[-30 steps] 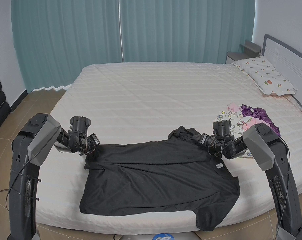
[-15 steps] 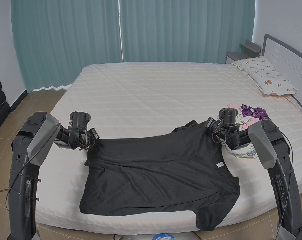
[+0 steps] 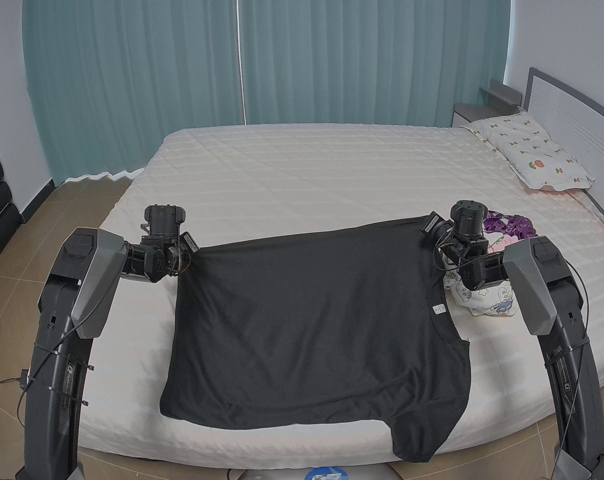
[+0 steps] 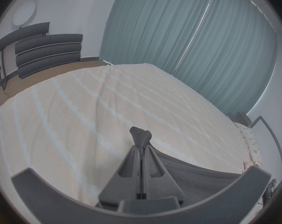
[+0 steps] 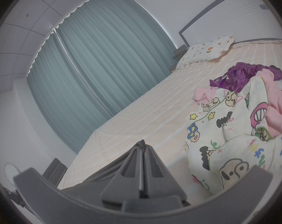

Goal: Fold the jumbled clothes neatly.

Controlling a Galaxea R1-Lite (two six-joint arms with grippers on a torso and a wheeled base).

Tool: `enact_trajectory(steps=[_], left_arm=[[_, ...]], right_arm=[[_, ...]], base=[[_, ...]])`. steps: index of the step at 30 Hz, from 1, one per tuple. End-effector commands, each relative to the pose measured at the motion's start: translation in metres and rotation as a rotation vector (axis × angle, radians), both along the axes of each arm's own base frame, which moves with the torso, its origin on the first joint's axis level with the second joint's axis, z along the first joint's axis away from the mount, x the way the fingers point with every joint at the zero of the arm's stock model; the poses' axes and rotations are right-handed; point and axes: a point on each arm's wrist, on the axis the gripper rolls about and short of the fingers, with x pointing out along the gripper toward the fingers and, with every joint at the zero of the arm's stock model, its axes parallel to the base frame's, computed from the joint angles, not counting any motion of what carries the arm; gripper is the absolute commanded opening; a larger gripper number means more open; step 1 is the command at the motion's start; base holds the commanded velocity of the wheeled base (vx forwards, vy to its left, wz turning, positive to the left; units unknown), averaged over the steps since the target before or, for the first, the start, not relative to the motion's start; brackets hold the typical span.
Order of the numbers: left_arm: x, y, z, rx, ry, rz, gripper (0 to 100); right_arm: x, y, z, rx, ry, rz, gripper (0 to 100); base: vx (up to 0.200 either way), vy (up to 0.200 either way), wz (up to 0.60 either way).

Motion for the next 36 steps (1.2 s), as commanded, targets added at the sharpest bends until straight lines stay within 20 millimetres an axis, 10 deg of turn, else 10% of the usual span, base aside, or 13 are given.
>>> enact_trajectory(steps=[1,6,7,8,16,22,28,36], left_arm=[[0.002,-0.002,-0.014,0.001,0.015,-0.001,0],[0.002,-0.003,-0.022,0.002,0.033,-0.004,0],[0.002,-0.003,-0.022,0.001,0.035,-0.007,0],[0.002,-0.004,-0.023,0.0,0.036,-0.008,100],[0.001,-0.005,-0.026,-0.001,0.043,-0.01,100],[-0.014,0.006,0.025,-0.122,0.033,-0.01,100],[-0.065,0.016,0.072,-0.257,0.082,-0.113,100],[-0.153,0.021,0.061,-0.359,0.233,-0.213,100]], right_arm=[[0.001,-0.001,-0.015,-0.005,0.023,-0.003,0],[0.0,0.002,-0.028,-0.011,0.049,0.002,0],[0.0,0.003,-0.031,-0.011,0.057,0.005,100],[-0.001,0.004,-0.034,-0.012,0.068,0.006,100],[-0.003,0.003,-0.034,-0.023,0.077,0.006,100],[-0.041,-0.002,0.012,-0.023,0.136,0.017,100],[-0.095,-0.012,0.029,-0.01,0.204,0.007,100],[-0.179,-0.019,0.039,0.057,0.31,0.03,100]], base=[[0.0,0.0,0.0],[0.0,0.0,0.0],[0.0,0.0,0.0],[0.0,0.0,0.0],[0.0,0.0,0.0],[0.0,0.0,0.0],[0.0,0.0,0.0],[-0.075,0.0,0.0]])
